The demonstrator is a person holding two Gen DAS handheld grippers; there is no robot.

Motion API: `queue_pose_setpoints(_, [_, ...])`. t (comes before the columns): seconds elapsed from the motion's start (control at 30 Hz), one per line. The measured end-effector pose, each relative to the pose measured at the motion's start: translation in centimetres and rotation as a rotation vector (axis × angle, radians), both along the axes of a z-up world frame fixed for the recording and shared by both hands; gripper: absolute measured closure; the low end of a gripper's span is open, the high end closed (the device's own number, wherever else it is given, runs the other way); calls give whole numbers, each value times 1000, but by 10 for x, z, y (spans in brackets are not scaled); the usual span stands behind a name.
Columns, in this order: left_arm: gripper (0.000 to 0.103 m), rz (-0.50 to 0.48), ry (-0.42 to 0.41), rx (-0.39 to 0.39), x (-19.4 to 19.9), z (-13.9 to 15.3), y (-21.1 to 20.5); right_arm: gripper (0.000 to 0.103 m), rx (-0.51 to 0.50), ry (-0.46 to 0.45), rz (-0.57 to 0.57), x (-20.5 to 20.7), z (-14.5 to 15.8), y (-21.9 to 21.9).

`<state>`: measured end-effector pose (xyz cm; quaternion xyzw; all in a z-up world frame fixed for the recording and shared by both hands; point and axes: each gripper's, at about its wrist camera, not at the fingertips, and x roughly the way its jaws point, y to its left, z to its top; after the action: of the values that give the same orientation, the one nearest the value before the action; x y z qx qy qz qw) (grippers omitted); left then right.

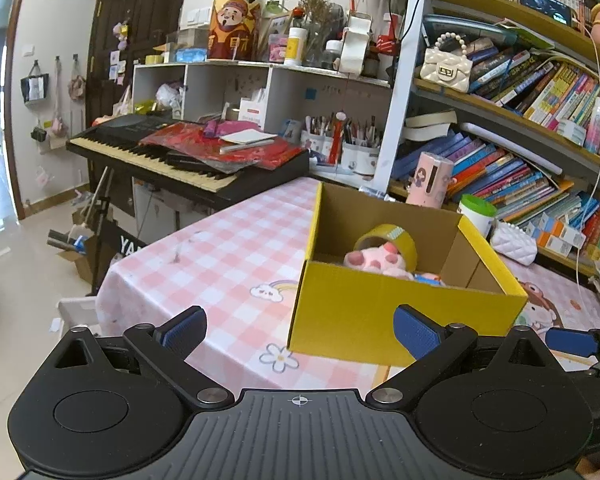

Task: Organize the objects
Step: 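Withdraw both open tools up and away from the box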

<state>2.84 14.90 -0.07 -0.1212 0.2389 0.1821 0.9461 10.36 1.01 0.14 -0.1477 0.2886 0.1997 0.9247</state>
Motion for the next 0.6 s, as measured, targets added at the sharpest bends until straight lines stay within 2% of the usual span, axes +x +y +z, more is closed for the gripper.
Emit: queue_pose_setpoints(0.6, [2, -94, 41, 25, -33, -6, -20, 9, -1, 29, -23, -48, -10, -14])
